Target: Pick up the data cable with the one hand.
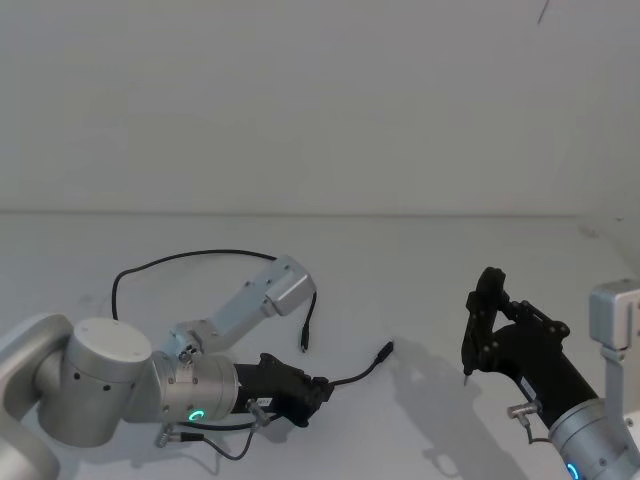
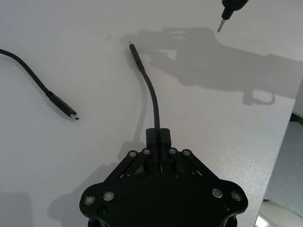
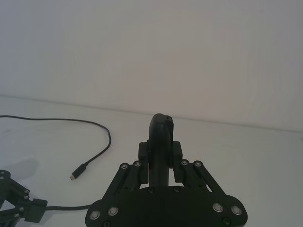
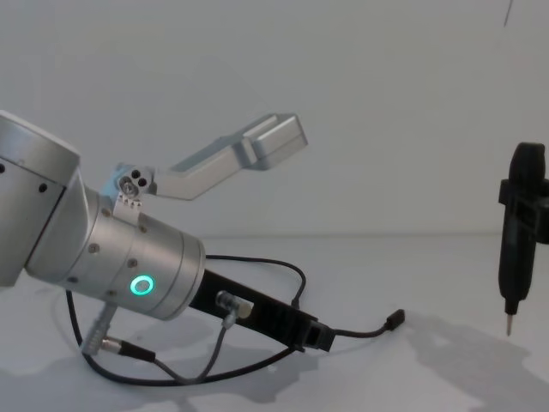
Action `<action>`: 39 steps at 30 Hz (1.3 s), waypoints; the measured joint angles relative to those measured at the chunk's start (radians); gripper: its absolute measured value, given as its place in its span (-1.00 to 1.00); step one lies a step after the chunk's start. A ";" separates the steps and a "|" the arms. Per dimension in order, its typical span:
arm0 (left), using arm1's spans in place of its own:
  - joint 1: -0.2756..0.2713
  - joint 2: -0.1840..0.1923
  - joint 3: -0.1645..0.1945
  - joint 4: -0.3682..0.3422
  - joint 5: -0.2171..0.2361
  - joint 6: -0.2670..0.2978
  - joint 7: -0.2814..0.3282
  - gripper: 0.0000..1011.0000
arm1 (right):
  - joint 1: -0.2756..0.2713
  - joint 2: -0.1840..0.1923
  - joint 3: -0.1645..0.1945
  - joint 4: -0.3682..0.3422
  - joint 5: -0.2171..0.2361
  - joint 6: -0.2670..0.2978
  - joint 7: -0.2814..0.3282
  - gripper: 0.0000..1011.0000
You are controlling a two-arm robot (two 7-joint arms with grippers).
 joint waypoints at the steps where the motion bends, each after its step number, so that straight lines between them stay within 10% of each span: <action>1: 0.000 0.000 0.001 0.000 0.000 0.000 0.000 -0.93 | 0.000 0.000 0.000 0.000 0.000 0.000 0.000 -0.45; 39: -0.016 0.064 0.032 -0.119 0.132 -0.307 -0.014 -0.93 | 0.108 -0.016 0.059 -0.020 0.059 -0.071 0.105 -0.45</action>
